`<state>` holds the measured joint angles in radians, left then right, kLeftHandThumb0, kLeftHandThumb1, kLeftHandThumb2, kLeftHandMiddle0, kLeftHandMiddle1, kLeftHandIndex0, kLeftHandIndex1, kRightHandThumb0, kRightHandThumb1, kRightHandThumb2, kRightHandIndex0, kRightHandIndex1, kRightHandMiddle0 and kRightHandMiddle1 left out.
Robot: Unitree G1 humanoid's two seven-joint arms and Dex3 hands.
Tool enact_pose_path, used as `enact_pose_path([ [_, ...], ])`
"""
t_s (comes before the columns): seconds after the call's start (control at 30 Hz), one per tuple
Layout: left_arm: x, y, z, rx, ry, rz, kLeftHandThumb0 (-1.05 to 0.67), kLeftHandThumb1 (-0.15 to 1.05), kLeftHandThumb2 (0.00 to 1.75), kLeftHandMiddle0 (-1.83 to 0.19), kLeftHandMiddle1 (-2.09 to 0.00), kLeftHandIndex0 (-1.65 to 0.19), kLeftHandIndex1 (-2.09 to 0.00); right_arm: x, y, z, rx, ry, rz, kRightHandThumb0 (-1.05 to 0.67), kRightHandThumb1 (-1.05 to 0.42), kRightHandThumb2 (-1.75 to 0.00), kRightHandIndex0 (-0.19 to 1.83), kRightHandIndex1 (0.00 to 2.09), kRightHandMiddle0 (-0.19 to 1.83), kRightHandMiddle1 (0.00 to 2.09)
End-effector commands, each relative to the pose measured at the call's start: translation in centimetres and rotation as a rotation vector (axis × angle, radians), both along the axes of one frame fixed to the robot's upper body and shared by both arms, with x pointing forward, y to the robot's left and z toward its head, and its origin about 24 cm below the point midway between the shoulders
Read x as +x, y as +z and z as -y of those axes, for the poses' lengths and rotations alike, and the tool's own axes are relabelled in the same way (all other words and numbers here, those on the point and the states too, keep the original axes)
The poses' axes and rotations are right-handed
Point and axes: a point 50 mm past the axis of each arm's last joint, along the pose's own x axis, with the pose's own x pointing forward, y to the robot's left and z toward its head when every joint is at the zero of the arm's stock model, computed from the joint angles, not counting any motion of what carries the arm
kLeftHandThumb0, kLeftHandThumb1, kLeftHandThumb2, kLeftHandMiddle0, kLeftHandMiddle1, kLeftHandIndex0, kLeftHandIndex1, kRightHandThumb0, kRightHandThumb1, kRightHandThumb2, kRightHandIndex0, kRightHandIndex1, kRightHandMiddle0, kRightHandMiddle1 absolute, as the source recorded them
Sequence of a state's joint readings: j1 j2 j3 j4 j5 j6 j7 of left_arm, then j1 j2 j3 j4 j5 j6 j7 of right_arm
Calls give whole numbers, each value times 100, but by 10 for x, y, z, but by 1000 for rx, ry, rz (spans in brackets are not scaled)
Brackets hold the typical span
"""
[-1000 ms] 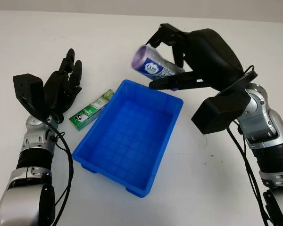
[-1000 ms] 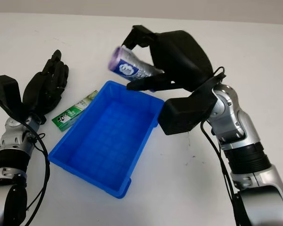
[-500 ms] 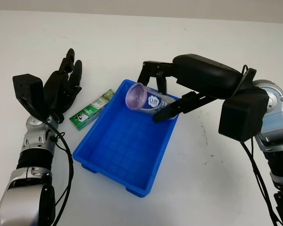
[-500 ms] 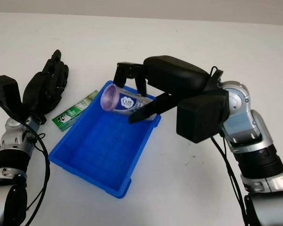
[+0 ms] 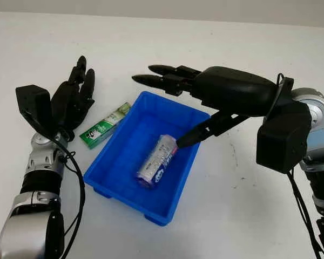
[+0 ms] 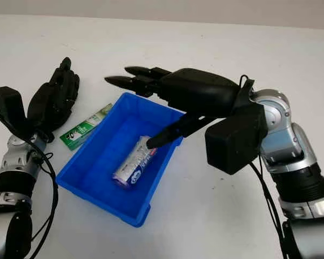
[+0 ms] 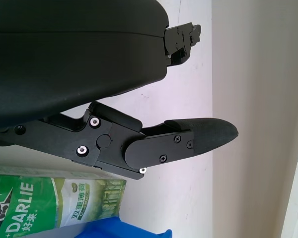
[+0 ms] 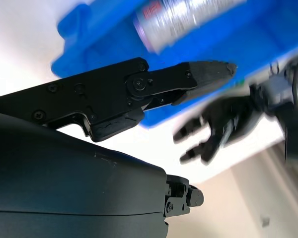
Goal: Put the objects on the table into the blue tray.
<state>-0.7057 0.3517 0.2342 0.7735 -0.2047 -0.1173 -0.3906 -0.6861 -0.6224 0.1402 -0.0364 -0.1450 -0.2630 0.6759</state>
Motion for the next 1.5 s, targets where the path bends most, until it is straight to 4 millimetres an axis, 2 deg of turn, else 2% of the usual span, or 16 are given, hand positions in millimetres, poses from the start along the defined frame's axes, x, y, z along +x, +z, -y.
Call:
enact_pose_path([
  [0.0, 0, 0, 2, -5, -5, 8, -74, 105, 58, 19, 0, 19, 0, 3, -1, 9, 87, -64, 25, -85, -105, -35, -15, 6, -9, 3],
  [0.13, -1, 1, 1, 18, 14, 15, -75, 105, 56, 19, 0, 19, 0, 17, -15, 30, 329, -169, -55, -83, -105, -55, -15, 5, -12, 1],
  [0.27, -3, 4, -3, 40, 26, 23, -76, 105, 56, 19, 0, 19, 0, 27, -35, 54, 443, -325, -132, -77, -105, -72, -18, 4, -16, 1],
  [0.43, -5, 7, -8, 68, 45, 24, -75, 105, 54, 19, -1, 19, -1, 32, -61, 80, 632, -496, -251, -74, -105, -74, -19, 0, -19, 1],
  [0.63, -7, 11, -14, 114, 69, 18, -76, 105, 53, 19, -4, 18, -3, 28, -81, 98, 817, -594, -331, -68, -105, -77, -19, 0, -19, 0],
  [0.77, -9, 20, -20, 212, 94, 9, -77, 105, 48, 19, -5, 18, -5, 25, -89, 100, 844, -617, -329, -64, -105, -78, -19, 0, -19, 0],
  [0.9, -14, 37, -26, 412, 103, 37, -76, 105, 43, 19, -1, 19, -4, 23, -91, 98, 859, -648, -339, -64, -105, -78, -19, 0, -19, 0],
  [0.97, -17, 46, -31, 488, 118, 33, -80, 105, 37, 13, -5, 18, -4, 21, -92, 98, 854, -655, -342, -64, -105, -78, -19, 0, -19, 0],
  [1.03, -19, 54, -34, 517, 120, 13, -84, 105, 20, 3, -8, 15, -6, 20, -92, 97, 849, -660, -344, -63, -105, -79, -19, 0, -19, 0],
  [1.17, -26, 67, -40, 574, 103, -37, -84, 102, 8, 4, -6, 17, -5, 19, -95, 95, 855, -658, -351, -60, -105, -81, -19, 0, -19, 0],
  [1.27, -32, 71, -44, 657, 106, -71, -89, 100, 6, -2, -9, 16, -5, 20, -96, 93, 859, -665, -363, -61, -105, -81, -19, 0, -19, 0],
  [1.33, -35, 73, -46, 700, 98, -92, -86, 99, 5, -8, -11, 17, -5, 19, -96, 91, 865, -674, -365, -61, -105, -81, -19, 0, -19, 0],
  [1.4, -39, 74, -47, 752, 94, -120, -83, 97, 5, -4, -8, 18, -4, 19, -96, 89, 861, -685, -368, -61, -105, -81, -19, 0, -19, 0],
  [1.47, -41, 72, -46, 812, 95, -160, -85, 97, 5, -15, -14, 19, -4, 20, -96, 87, 861, -693, -378, -62, -105, -81, -19, 0, -19, 0],
])
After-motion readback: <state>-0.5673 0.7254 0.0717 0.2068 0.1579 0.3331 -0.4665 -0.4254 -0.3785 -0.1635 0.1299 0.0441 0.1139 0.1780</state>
